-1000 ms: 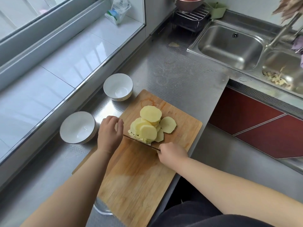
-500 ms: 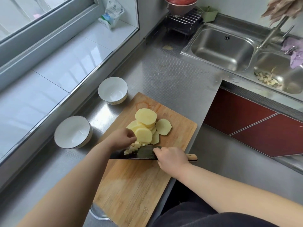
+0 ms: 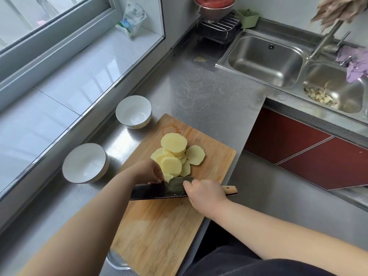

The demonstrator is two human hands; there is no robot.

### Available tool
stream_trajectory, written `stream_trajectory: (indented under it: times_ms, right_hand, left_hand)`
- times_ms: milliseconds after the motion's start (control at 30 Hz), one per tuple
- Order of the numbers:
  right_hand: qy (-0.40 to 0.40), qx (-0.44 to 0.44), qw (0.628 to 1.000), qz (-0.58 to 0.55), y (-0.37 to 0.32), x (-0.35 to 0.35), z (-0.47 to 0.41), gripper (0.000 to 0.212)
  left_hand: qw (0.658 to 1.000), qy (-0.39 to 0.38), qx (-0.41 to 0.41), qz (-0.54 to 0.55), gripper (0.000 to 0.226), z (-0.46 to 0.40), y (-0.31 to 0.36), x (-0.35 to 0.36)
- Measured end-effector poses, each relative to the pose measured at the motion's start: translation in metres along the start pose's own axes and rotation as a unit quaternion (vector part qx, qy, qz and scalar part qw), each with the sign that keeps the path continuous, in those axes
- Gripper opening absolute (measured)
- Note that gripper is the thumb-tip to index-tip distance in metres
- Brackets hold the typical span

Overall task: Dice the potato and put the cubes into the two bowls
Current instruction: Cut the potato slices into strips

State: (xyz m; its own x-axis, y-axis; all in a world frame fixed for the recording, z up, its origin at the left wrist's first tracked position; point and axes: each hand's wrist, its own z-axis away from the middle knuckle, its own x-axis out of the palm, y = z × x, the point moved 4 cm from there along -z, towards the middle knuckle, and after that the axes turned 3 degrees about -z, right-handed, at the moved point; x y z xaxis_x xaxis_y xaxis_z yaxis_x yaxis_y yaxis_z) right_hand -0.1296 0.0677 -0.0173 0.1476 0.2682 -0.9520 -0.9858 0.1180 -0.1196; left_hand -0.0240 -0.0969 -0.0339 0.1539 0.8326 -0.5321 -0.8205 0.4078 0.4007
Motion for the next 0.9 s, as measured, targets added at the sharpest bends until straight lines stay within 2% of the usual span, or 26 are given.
stream_trajectory:
  times_ms: [100,200,233,300,367,567,633,700,800,900]
  right_hand:
    - [-0.022,-0.009,1.0,0.009,-0.007,-0.005,0.005,0.038]
    - [-0.035,-0.018,0.999,0.031,-0.008,-0.002,0.006,0.033]
    - [-0.032,-0.014,0.999,0.027,-0.007,-0.002,0.005,0.035]
    - [-0.018,-0.006,0.999,0.044,-0.007,-0.01,0.003,0.037]
    - [-0.027,-0.025,0.997,0.067,-0.008,-0.011,0.004,0.027]
    - [-0.051,-0.023,0.997,0.052,-0.012,-0.015,0.009,0.027]
    - [-0.056,-0.038,0.997,0.029,-0.014,-0.019,0.009,0.026]
    - [-0.047,-0.043,0.998,0.024,-0.014,-0.022,0.01,0.025]
    - [-0.067,-0.044,0.997,0.01,-0.014,-0.014,0.012,0.025]
    - [-0.073,-0.045,0.996,0.006,-0.015,-0.011,0.013,0.025]
  left_hand:
    - [0.996,0.066,0.007,-0.052,0.012,-0.005,0.003,-0.001]
    - [0.994,0.107,0.006,-0.034,0.007,-0.004,0.004,-0.006]
    - [0.996,0.084,0.005,0.0,0.007,-0.004,0.004,-0.006]
    - [0.998,-0.024,-0.001,0.065,0.005,-0.001,0.009,0.001]
    - [0.995,-0.075,-0.003,0.07,0.004,0.001,0.014,0.008]
    - [0.998,0.052,0.022,0.007,0.017,-0.015,0.018,0.006]
    - [0.985,0.159,0.036,-0.049,0.024,-0.015,0.021,-0.004]
    - [0.951,0.259,0.075,-0.151,0.043,-0.013,0.025,-0.006]
    - [0.906,0.264,0.125,-0.306,0.07,-0.018,0.026,0.005]
    - [0.872,0.25,0.126,-0.402,0.076,-0.025,0.026,0.013]
